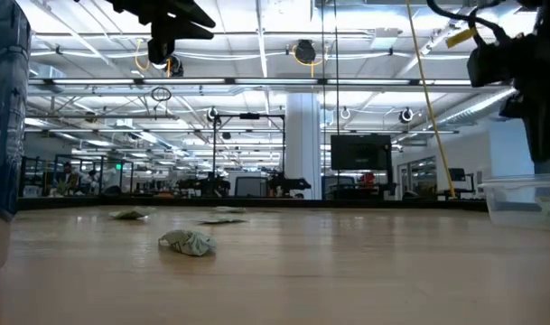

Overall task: Pick and place Stevia / Truvia into bins
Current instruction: Put the green stevia packet into the transparent container

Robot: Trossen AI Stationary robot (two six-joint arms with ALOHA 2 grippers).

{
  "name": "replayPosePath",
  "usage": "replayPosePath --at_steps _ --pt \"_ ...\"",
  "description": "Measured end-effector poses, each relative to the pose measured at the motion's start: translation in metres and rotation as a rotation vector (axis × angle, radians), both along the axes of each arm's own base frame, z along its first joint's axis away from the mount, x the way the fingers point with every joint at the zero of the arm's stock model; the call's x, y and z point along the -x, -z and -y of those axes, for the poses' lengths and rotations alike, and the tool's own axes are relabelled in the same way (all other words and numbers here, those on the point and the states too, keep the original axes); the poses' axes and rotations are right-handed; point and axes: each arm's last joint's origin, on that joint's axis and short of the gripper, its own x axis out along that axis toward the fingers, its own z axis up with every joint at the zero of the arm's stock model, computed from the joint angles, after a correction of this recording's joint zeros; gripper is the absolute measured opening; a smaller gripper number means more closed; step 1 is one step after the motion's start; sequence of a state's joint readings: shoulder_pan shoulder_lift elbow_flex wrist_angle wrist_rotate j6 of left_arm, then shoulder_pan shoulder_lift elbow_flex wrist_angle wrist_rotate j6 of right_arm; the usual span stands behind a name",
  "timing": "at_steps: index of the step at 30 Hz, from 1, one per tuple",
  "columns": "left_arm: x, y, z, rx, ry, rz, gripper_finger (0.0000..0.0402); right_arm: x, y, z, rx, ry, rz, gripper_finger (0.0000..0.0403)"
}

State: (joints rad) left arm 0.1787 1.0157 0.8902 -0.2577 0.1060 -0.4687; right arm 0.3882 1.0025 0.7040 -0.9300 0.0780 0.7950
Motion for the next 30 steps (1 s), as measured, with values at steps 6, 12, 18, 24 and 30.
replayPosePath --at_steps 6,12,18,24,30 --pt "0.000 0.000 0.000 -0.007 -0.011 -0.001 0.0085 -0.004 0.008 0.003 -0.013 0.023 0.041 0.0115" --pt "0.000 0.000 -0.001 -0.013 -0.026 -0.003 0.0085 -0.035 -0.023 0.007 -0.067 0.001 0.366 0.0118" --pt "0.000 0.000 -0.001 -0.002 -0.031 -0.002 0.0085 -0.080 -0.064 0.026 0.136 0.018 0.954 0.0113" --pt "0.013 -0.012 0.002 0.067 -0.025 0.067 0.0085 -0.115 -0.085 0.060 0.301 0.107 1.340 0.0112" --pt "0.038 -0.029 -0.001 -0.062 -0.101 0.150 0.0085 -0.155 -0.054 0.089 0.307 0.047 1.186 0.0112"
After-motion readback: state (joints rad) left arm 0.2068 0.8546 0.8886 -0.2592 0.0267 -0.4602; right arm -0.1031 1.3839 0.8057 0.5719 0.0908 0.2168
